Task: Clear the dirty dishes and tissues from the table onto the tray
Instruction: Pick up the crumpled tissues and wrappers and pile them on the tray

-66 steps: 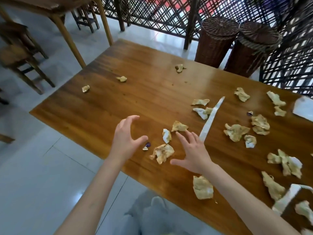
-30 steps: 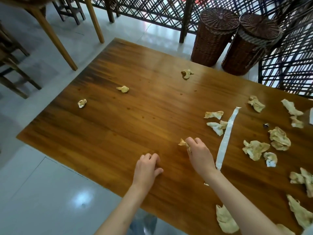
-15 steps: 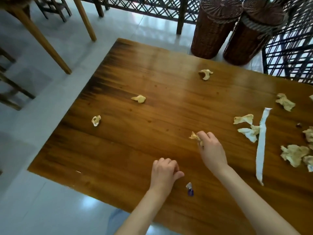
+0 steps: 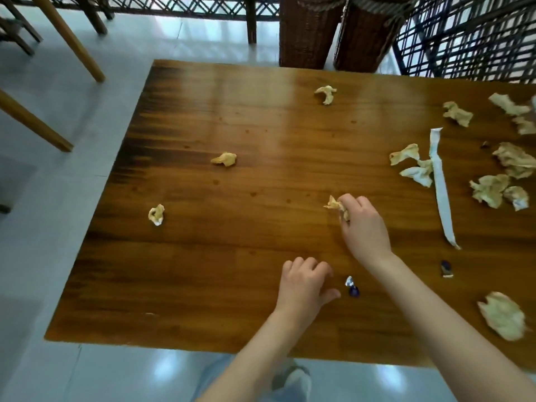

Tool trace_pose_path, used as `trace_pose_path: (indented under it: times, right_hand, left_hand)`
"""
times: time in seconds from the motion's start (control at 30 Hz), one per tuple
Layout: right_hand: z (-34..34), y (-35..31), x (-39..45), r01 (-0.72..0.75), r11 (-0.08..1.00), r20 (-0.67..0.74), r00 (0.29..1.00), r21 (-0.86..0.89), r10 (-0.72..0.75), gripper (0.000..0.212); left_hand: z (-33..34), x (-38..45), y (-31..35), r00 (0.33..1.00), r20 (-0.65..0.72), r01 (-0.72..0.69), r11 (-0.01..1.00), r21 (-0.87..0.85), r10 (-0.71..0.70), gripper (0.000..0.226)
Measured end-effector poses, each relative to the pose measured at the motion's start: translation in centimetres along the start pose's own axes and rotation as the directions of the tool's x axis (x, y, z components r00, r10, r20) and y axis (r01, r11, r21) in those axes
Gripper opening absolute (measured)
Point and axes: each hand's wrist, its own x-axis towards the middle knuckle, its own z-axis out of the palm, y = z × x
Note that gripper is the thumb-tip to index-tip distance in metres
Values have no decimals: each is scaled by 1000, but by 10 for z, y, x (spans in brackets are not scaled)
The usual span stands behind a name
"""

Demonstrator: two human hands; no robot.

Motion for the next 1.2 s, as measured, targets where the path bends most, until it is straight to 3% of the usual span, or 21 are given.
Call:
trace_pose_path:
  times: [0.3, 0.43, 0.6, 1.2]
  right_hand:
    - [-2, 29, -45, 47, 998, -73, 996, 29, -45, 17]
    - [-1, 46, -64, 19, 999, -103, 995, 48, -14, 16]
    - [3, 63, -78, 4, 999, -134, 991, 52, 3, 15]
    - [8, 51, -93, 16, 997, -97, 995, 74, -9, 19]
  left_hand:
    - [17, 12, 12, 996, -87, 7, 997, 72, -1, 31]
    - [30, 12, 22, 998, -54, -22, 997, 79, 27, 31]
    - [41, 11, 29, 995, -93, -23, 993, 117, 34, 18]
    - [41, 7, 24, 993, -113, 69, 978, 195, -47, 32]
